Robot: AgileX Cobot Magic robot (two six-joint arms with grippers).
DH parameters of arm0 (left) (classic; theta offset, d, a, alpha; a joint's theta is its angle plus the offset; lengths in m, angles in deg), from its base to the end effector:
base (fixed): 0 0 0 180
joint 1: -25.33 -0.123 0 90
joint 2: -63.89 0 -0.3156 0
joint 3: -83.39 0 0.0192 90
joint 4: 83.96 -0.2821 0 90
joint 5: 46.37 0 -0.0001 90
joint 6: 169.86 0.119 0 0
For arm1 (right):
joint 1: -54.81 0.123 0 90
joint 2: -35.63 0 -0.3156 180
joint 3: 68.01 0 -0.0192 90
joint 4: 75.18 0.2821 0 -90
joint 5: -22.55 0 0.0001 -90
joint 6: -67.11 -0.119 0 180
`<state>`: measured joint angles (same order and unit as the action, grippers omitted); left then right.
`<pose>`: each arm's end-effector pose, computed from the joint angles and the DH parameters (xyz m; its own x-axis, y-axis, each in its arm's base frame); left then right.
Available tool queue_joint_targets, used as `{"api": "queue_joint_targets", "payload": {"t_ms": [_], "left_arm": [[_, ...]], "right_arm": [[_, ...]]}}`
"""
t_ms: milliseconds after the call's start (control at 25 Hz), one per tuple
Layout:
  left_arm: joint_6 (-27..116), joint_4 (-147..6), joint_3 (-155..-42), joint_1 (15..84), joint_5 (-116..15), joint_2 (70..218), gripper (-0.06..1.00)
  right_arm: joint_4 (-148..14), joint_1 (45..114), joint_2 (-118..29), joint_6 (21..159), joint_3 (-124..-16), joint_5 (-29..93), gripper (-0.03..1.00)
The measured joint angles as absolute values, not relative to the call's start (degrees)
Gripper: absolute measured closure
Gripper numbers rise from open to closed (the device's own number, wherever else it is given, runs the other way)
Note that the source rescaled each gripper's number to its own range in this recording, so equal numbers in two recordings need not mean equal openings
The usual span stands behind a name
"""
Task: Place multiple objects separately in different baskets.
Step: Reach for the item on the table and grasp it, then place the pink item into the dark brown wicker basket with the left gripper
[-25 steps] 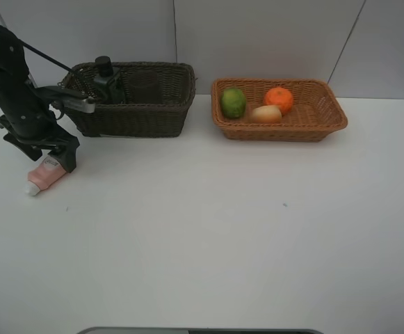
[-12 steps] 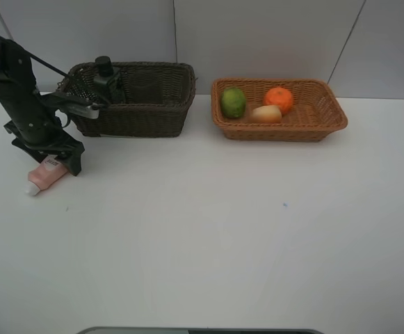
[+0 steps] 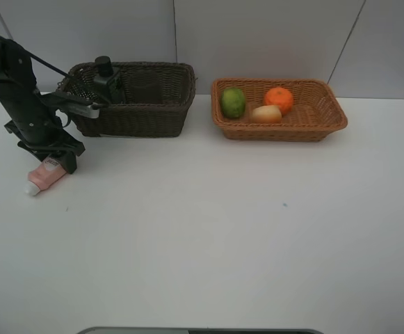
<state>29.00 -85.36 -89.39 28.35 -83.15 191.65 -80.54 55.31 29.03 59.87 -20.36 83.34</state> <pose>0.4229 -0.0206 0.0689 -0.9115 0.3902 -0.1299 0.3852 0.9207 0.0626 0.0118 -0.0096 0.2896 -0.4149 0.0766 -0.9066 0.0990 0.9943 0.0388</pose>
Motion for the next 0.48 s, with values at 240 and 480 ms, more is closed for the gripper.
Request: {"api": "queue_joint_targets", "payload": {"t_ms": [240, 480], "left_arm": [[28.54, -85.36, -89.39, 28.35, -83.1, 191.65, 0.24], [28.54, -85.36, -89.39, 28.35, -83.1, 191.65, 0.24]], "right_arm": [[-80.54, 55.31, 29.03, 59.87, -20.36, 83.34, 0.16], [-80.54, 55.31, 29.03, 59.87, -20.36, 83.34, 0.16]]}}
